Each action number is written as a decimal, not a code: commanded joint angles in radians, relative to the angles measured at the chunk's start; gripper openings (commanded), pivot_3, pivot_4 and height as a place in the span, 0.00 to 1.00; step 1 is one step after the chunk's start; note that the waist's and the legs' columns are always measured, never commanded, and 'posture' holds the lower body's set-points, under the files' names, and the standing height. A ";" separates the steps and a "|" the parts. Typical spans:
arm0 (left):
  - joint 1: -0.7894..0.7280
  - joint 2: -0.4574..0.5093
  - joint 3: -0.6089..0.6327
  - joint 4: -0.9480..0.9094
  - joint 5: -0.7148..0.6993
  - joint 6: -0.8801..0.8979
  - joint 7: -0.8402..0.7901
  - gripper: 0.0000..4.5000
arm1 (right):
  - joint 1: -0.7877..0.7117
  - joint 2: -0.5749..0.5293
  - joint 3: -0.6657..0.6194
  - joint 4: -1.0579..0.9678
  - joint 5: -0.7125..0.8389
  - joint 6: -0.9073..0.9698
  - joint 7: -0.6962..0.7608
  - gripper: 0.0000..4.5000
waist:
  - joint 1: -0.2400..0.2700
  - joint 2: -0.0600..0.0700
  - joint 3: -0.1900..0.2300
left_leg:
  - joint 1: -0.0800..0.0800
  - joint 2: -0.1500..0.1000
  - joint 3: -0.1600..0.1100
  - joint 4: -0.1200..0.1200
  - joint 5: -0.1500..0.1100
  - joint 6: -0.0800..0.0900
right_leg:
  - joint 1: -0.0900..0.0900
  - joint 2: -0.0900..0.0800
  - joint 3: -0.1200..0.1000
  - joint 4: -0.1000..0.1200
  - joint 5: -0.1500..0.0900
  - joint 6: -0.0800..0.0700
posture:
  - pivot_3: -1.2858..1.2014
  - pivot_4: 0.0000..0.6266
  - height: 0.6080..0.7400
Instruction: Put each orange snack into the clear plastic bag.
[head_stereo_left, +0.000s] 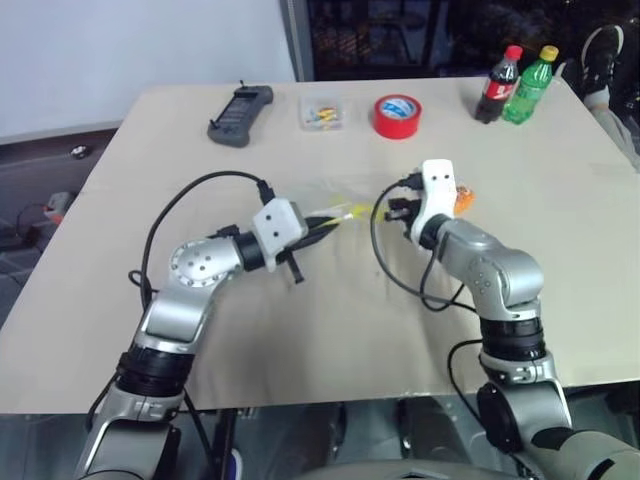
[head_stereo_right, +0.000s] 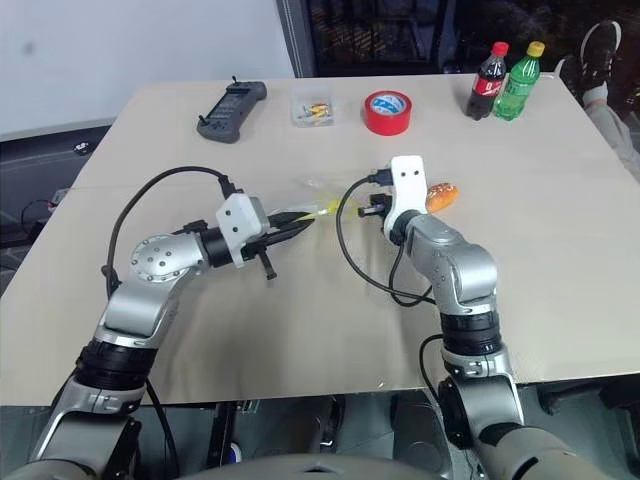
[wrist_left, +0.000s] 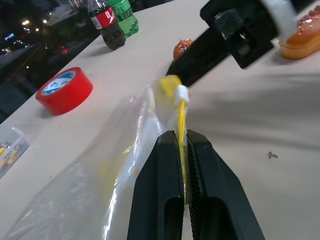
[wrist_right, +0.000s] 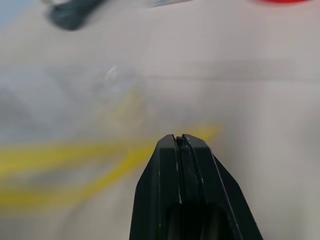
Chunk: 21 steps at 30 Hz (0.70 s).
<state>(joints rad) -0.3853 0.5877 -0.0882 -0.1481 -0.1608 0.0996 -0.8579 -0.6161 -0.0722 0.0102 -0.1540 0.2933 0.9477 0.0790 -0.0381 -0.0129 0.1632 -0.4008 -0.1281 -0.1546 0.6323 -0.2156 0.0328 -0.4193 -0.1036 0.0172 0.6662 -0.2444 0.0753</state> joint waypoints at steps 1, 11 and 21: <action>0.007 0.010 0.023 -0.030 -0.019 -0.016 -0.008 0.00 | 0.014 0.004 0.011 -0.050 0.009 -0.074 0.045 0.02 | -0.001 0.000 0.000 | 0.000 0.000 0.000 0.000 0.000 0.000 | 0.000 0.000 0.000 0.000 0.000 0.000 | 0.52 0.24 1.00; 0.003 -0.005 0.057 0.008 -0.043 0.042 0.023 0.00 | 0.075 0.018 -0.109 -0.239 0.186 0.029 0.106 0.02 | 0.005 0.000 0.000 | 0.000 0.001 0.000 -0.001 0.000 0.000 | 0.000 0.001 0.000 0.000 0.000 0.000 | 0.52 0.24 1.00; -0.008 -0.012 0.060 0.016 -0.045 0.038 0.018 0.00 | 0.129 -0.031 -0.089 -0.394 0.334 0.148 0.129 0.02 | -0.004 0.000 0.000 | 0.001 0.001 0.000 -0.001 -0.002 0.003 | 0.000 0.001 0.001 -0.001 0.000 0.000 | 0.52 0.24 1.00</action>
<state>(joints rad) -0.3816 0.5757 -0.0461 -0.1224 -0.1911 0.1508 -0.8424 -0.4817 -0.1119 -0.1057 -0.5229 0.6117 1.0950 0.2118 -0.0420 -0.0127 0.1633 -0.3997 -0.1268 -0.1542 0.6309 -0.2175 0.0359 -0.4190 -0.1030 0.0176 0.6656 -0.2444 0.0753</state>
